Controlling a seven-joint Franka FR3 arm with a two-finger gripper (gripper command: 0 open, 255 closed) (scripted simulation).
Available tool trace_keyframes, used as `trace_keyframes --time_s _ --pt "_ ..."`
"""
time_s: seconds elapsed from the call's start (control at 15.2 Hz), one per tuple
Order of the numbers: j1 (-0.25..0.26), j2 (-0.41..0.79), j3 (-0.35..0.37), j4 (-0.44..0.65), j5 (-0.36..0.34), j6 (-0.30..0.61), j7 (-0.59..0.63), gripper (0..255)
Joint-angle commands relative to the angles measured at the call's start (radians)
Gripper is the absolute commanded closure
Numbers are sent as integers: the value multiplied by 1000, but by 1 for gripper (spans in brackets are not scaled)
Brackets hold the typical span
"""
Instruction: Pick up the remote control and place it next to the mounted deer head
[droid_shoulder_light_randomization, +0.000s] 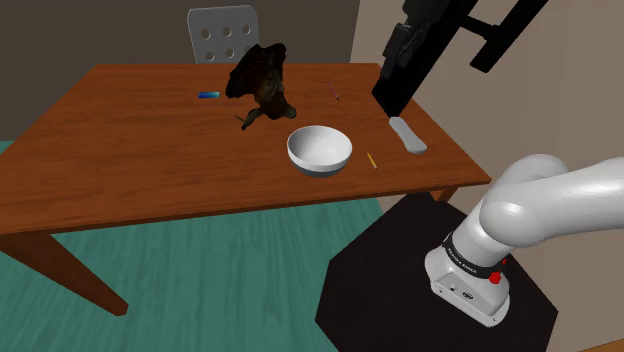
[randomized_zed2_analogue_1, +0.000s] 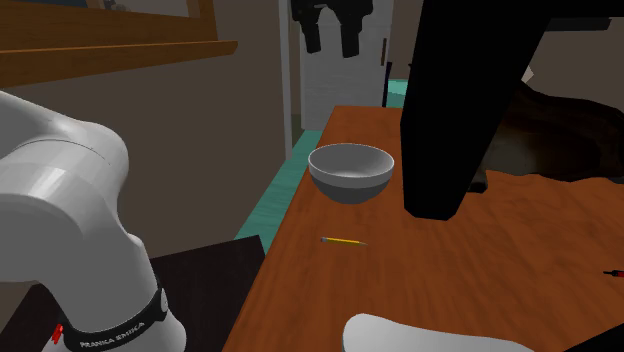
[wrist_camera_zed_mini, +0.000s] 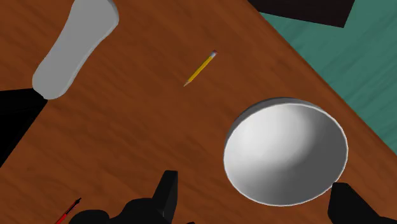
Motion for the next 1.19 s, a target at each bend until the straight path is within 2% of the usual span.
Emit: trace_keyframes --time_s 0.0,1.12 --pt "0 0 0 0 0 0 0 0" --pt "-194 281 -177 -147 -92 324 41 0"
